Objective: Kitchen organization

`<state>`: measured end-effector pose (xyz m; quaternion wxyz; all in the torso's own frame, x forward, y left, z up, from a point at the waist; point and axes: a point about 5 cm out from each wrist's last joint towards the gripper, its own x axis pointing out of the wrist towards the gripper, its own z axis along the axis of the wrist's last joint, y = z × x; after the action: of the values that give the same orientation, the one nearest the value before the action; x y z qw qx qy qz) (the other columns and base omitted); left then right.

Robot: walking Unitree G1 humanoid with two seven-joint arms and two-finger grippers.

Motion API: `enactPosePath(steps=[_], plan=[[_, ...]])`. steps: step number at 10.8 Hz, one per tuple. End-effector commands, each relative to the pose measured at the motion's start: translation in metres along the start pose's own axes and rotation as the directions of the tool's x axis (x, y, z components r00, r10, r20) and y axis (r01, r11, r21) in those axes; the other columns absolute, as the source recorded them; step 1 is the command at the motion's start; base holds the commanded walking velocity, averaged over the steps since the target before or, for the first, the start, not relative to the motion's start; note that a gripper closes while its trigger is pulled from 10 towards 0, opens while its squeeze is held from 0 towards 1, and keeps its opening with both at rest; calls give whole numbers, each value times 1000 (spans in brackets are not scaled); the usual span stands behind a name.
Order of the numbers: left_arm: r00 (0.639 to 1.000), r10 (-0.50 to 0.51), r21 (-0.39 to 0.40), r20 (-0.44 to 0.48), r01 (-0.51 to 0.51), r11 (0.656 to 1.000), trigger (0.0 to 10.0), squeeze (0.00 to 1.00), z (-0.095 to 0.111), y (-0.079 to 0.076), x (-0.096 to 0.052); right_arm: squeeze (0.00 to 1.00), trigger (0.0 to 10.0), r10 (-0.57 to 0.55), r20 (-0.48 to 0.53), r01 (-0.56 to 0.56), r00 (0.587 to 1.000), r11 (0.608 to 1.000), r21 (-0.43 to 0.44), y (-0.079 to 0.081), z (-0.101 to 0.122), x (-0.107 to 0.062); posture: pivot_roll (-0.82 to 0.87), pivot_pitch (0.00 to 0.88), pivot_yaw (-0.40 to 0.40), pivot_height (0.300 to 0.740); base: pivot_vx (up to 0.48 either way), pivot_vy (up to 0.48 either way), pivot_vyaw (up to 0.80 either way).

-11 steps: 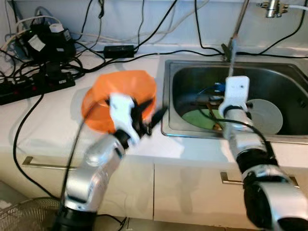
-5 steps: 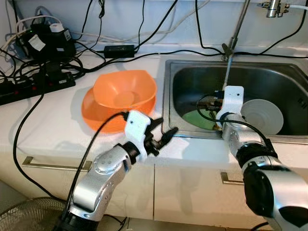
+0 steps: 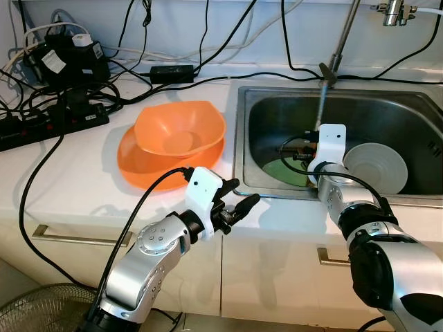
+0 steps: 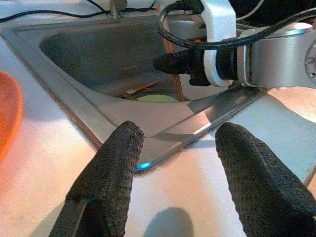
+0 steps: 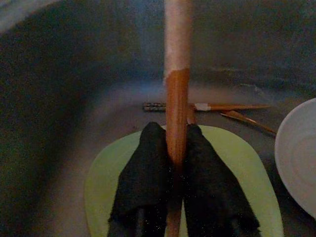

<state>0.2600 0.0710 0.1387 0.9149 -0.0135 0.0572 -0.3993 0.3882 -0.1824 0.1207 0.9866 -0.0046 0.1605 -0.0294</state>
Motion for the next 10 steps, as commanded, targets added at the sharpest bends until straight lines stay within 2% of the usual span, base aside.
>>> enactPosePath(steps=[1, 3, 4, 5, 7, 8, 9, 10], plan=[[1000, -16, 16, -11, 16, 1000, 10000, 0, 0, -3, -1, 922, 10000, 17, -53, -17, 998, 1000, 1, 6, -9, 0, 135, 0, 35, 740, 0, 0, 0], [1000, -19, 13, -11, 19, 1000, 10000, 0, 1, -4, -1, 914, 10000, 22, -47, -23, 999, 1000, -1, 7, -7, 0, 136, 0, 33, 740, 0, 0, 0], [1000, -18, 14, -10, 19, 1000, 10000, 0, 1, -4, -1, 427, 10000, 23, -32, -23, 999, 1000, -7, 8, -4, 0, 135, 0, 34, 740, 0, 0, 0], [1000, -1, 22, 5, 1, 1000, 10000, 0, 4, -2, 0, 0, 10000, 8, 86, -5, 996, 999, -42, 7, 13, 1, 134, 0, 35, 740, 0, 0, 0], [998, 46, 34, 40, -47, 998, 10000, 0, 8, 2, 2, 0, 10000, -17, 247, 30, 969, 998, -50, 7, 35, -2, 131, 0, 39, 740, 0, 0, 0], [994, 83, 36, 77, -86, 996, 10000, 0, 15, 7, 4, 0, 10000, -13, 419, 33, 908, 999, -42, 10, 56, -9, 124, 0, 44, 740, 0, 0, 0], [989, 97, 33, 114, -102, 994, 10000, 0, 22, 9, 6, 0, 10000, 18, 562, 18, 827, 998, -59, 18, 69, -20, 116, 0, 48, 740, 0, 0, 0], [986, 104, 33, 127, -109, 993, 10000, 0, 24, 9, 7, 0, 10000, 33, 624, 12, 781, 998, -68, 23, 70, -27, 116, 0, 48, 740, 0, 0, 0]])
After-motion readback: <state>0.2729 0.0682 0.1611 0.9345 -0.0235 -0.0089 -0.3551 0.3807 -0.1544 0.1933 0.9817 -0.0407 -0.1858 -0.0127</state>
